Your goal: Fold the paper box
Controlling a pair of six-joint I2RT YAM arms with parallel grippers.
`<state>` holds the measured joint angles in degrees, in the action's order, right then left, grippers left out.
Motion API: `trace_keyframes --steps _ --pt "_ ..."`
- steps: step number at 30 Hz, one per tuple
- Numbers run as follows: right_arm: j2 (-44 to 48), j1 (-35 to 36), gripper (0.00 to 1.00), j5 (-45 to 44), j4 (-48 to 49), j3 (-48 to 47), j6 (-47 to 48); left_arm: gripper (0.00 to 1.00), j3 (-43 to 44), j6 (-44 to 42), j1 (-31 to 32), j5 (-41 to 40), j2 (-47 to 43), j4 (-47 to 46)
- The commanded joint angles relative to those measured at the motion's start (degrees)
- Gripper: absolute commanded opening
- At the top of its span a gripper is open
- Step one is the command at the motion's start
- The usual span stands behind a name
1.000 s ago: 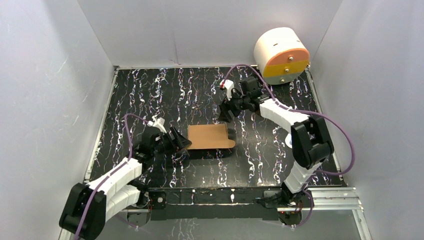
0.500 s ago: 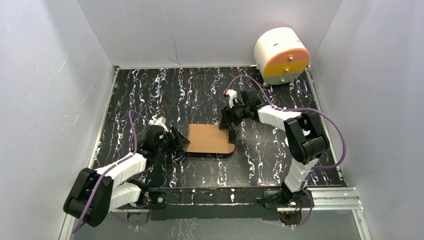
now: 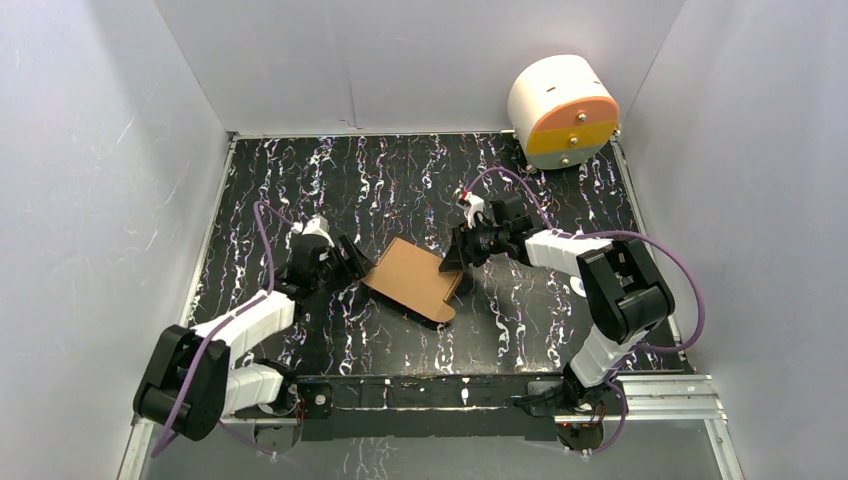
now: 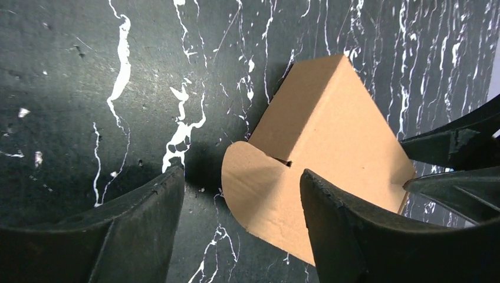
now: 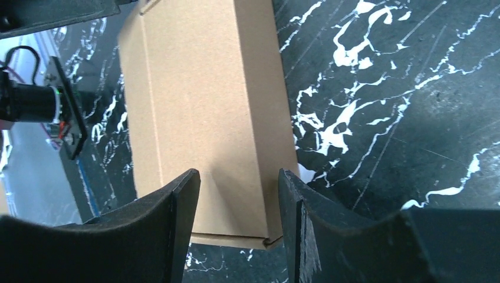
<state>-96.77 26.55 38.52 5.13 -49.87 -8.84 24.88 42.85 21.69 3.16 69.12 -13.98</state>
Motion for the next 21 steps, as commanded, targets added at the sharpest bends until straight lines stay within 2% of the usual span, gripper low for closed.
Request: trace_keyframes --steps 1,6,8,14,21 --pt "3.1 -0.1 0.6 4.1 9.9 2.1 -6.4 0.7 1.6 -0.5 -0.5 -2.4 -6.9 5.4" --pt "1.6 -0.4 0.6 4.8 14.2 4.3 -9.3 0.74 -2.4 3.2 -0.5 -1.2 -17.8 8.4" --pt "1.1 -0.8 0.57 4.9 16.5 5.7 -10.6 0.74 -4.2 5.6 -0.4 1.1 -20.2 7.8" --pt "-0.2 -2.7 0.42 7.3 23.2 9.4 -15.2 0.73 -8.4 10.7 -0.2 10.3 -18.7 3.0" --pt "-3.3 -4.6 0.33 12.9 30.3 12.1 -20.5 0.72 -13.9 17.4 1.1 12.2 -18.3 -6.7"
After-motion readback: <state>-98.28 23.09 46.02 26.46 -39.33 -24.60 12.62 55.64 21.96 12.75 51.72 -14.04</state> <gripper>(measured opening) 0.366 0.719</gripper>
